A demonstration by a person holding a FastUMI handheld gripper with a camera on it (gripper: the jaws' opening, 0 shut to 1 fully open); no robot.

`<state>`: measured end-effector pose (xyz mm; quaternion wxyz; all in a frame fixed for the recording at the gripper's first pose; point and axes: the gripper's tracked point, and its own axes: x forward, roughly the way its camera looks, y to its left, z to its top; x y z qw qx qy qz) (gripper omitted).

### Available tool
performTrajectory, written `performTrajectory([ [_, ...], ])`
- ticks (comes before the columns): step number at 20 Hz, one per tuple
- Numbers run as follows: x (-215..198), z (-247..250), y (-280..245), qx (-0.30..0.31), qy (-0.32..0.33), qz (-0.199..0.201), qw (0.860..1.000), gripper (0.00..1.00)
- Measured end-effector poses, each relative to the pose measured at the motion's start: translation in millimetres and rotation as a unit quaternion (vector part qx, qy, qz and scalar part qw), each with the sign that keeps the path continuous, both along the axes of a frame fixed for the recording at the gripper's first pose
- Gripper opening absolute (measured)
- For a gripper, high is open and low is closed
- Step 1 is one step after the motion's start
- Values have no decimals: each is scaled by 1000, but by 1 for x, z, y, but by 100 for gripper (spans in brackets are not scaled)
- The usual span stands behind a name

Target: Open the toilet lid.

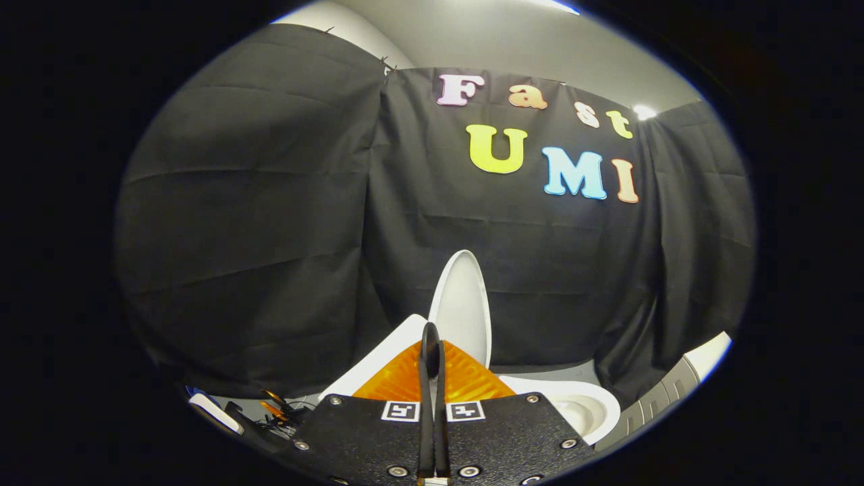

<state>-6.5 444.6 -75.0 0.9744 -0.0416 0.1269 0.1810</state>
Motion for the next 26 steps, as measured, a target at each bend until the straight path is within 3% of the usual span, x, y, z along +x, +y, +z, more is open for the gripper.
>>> performTrajectory([
  [13,-2,-6,20,7,7,16,1000,1],
  [17,-13,-6,28,52,42,59,996,21],
  [19,-21,4,18,81,49,53,994,31],
  [24,-38,34,-11,120,35,54,991,96],
  [26,-41,51,-29,124,21,57,990,95],
])
